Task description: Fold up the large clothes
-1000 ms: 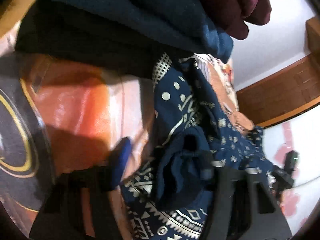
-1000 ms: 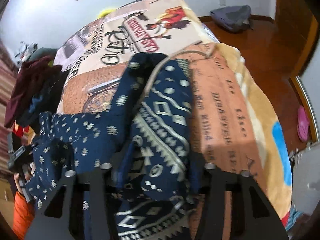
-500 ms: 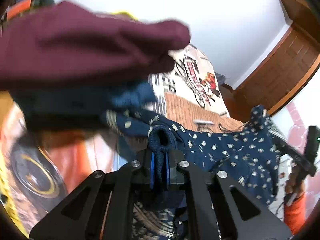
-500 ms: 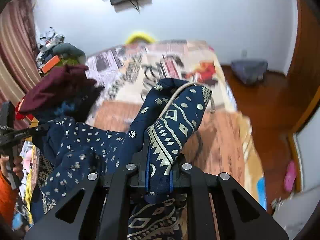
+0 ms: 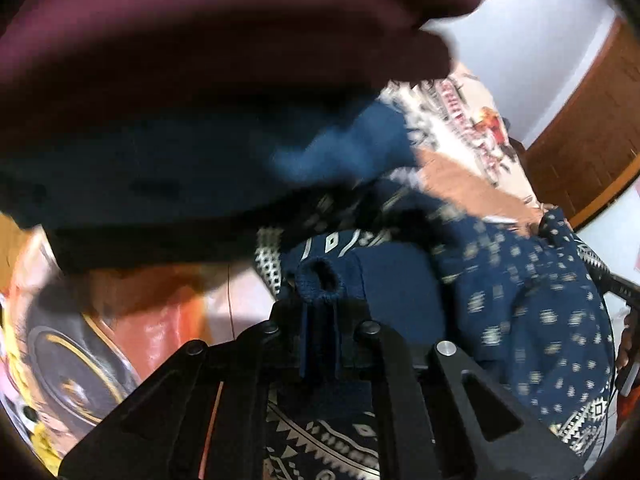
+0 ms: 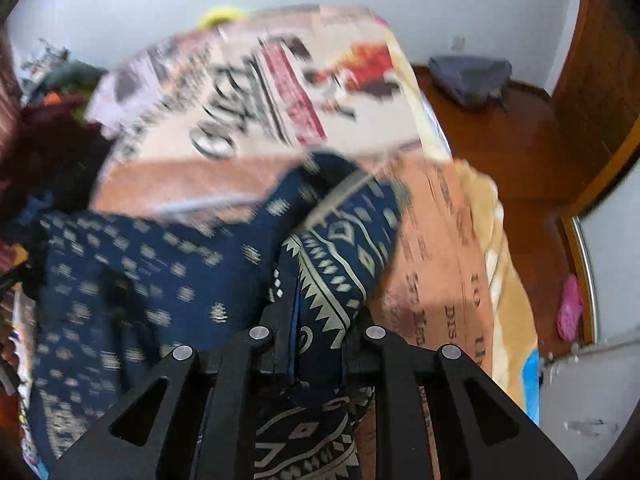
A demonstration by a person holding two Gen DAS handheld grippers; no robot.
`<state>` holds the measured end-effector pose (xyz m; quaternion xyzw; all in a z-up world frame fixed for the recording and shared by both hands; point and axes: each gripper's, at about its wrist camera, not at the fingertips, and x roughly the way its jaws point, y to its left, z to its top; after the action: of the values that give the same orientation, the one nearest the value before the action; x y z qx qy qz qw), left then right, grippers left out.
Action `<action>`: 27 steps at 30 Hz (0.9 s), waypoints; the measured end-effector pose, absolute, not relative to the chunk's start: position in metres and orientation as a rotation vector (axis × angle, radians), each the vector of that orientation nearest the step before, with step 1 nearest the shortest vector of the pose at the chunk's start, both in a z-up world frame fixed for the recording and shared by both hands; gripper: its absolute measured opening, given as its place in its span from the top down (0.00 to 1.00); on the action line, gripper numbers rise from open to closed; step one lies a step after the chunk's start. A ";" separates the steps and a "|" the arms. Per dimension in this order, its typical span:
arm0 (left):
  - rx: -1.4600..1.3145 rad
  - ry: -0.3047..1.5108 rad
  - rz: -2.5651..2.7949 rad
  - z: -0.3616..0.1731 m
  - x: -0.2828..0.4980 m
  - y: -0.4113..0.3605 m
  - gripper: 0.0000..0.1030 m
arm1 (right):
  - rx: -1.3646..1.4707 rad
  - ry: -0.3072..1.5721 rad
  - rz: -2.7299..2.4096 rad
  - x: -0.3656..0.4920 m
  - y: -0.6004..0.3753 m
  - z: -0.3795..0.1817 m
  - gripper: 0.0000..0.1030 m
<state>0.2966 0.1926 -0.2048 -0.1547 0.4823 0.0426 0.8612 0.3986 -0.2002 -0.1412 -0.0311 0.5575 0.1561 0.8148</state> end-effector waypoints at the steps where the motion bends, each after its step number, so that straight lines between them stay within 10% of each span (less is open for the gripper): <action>1: -0.348 1.015 0.084 -0.209 0.295 0.197 0.90 | -0.077 1.190 0.331 0.398 -0.201 -0.146 0.83; 15: -0.182 1.011 0.093 -0.169 0.235 0.184 0.78 | -0.128 1.059 0.366 0.344 -0.220 -0.078 0.52; 19: -0.139 0.977 0.113 -0.143 0.204 0.180 0.32 | -0.154 1.008 0.387 0.316 -0.221 -0.054 0.32; 27: -0.160 0.893 0.105 -0.099 0.151 0.177 0.30 | -0.125 0.965 0.422 0.273 -0.228 -0.032 0.31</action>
<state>0.1507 0.1767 -0.0994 -0.0772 0.4310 0.0505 0.8976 0.2726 -0.2276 -0.0323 -0.0594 0.4602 0.2011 0.8627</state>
